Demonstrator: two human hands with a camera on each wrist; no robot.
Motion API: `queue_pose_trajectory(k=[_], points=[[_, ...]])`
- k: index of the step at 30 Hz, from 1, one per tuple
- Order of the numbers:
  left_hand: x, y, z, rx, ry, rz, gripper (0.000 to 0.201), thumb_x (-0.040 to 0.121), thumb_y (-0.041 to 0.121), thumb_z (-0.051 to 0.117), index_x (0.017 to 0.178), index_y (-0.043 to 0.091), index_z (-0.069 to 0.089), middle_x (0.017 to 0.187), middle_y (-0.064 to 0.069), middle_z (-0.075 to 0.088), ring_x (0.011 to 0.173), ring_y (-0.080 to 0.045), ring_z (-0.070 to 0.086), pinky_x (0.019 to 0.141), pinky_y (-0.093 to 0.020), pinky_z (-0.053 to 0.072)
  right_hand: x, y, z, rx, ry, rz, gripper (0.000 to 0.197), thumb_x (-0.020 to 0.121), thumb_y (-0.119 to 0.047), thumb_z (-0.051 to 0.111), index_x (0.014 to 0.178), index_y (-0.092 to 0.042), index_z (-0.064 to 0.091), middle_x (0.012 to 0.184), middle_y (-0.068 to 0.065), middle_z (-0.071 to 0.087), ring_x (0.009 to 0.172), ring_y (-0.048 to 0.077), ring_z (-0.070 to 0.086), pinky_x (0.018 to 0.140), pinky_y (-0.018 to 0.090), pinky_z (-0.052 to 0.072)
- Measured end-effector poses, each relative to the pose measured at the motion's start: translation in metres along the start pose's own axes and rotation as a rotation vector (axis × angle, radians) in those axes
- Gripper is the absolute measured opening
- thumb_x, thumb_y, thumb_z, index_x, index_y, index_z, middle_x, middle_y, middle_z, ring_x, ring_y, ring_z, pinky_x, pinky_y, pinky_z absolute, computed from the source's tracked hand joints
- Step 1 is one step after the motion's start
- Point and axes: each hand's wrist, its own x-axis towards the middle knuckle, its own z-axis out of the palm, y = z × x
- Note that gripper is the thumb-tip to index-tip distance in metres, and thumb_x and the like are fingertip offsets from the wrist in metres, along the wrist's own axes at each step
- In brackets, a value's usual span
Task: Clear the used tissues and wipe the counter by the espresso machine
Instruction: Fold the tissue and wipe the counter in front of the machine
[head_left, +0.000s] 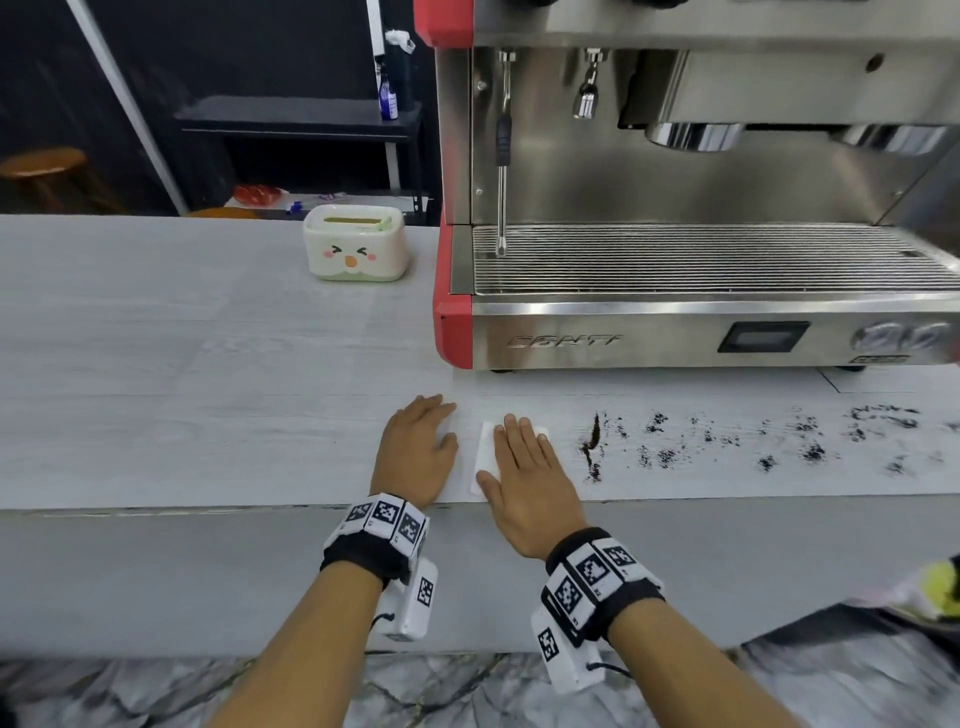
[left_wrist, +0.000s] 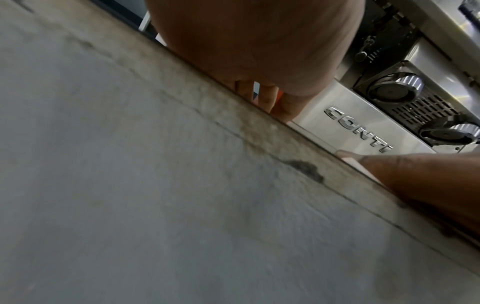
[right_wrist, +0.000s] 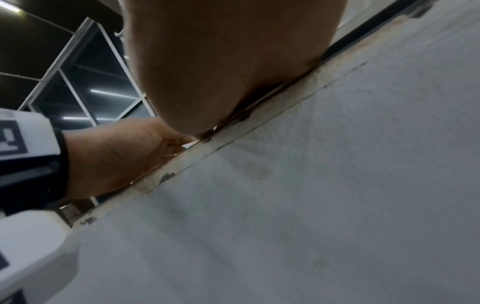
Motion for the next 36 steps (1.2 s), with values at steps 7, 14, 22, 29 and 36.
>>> queue_pose_trajectory(k=[7, 14, 22, 29, 36], points=[[-0.006, 0.009, 0.013, 0.071, -0.013, 0.001, 0.043, 0.091, 0.021, 0.048, 0.135, 0.018, 0.049, 0.147, -0.002, 0.041, 0.139, -0.018, 0.031, 0.118, -0.033, 0.017, -0.013, 0.039, -0.012, -0.045, -0.009, 0.058, 0.084, 0.081, -0.054, -0.01, 0.15, -0.007, 0.001, 0.16, 0.009, -0.005, 0.148, 0.021, -0.007, 0.116, 0.031, -0.01], [-0.008, 0.008, 0.013, 0.071, -0.032, -0.013, 0.043, 0.092, 0.023, 0.047, 0.136, 0.02, 0.048, 0.149, 0.001, 0.039, 0.141, -0.016, 0.027, 0.119, -0.033, 0.014, -0.022, 0.078, -0.029, -0.055, -0.048, 0.124, 0.087, 0.079, -0.056, -0.011, 0.15, -0.007, 0.0, 0.16, 0.008, -0.004, 0.148, 0.02, -0.006, 0.116, 0.03, -0.007], [-0.006, 0.01, 0.015, 0.032, 0.007, -0.04, 0.041, 0.089, 0.018, 0.052, 0.13, 0.02, 0.054, 0.145, 0.0, 0.045, 0.138, -0.018, 0.033, 0.118, -0.034, 0.018, -0.015, 0.083, -0.038, 0.039, 0.06, 0.174, 0.082, 0.085, -0.055, -0.004, 0.15, -0.006, 0.001, 0.16, 0.008, -0.005, 0.147, 0.019, -0.009, 0.118, 0.031, -0.006], [0.006, 0.015, 0.022, 0.01, 0.076, -0.02, 0.039, 0.082, 0.012, 0.057, 0.12, 0.016, 0.062, 0.132, -0.004, 0.057, 0.124, -0.022, 0.049, 0.11, -0.039, 0.034, 0.019, 0.047, -0.028, 0.056, 0.025, 0.077, 0.081, 0.087, -0.056, -0.003, 0.15, -0.006, -0.001, 0.16, 0.01, -0.006, 0.147, 0.021, -0.01, 0.119, 0.034, -0.006], [0.019, 0.032, 0.037, 0.009, 0.03, 0.012, 0.042, 0.081, 0.013, 0.057, 0.123, 0.016, 0.059, 0.132, -0.004, 0.056, 0.122, -0.022, 0.05, 0.11, -0.037, 0.034, 0.038, 0.049, -0.02, -0.013, -0.055, 0.119, 0.068, 0.1, -0.044, 0.02, 0.15, -0.005, -0.001, 0.16, 0.011, -0.008, 0.147, 0.022, -0.01, 0.12, 0.037, -0.006]])
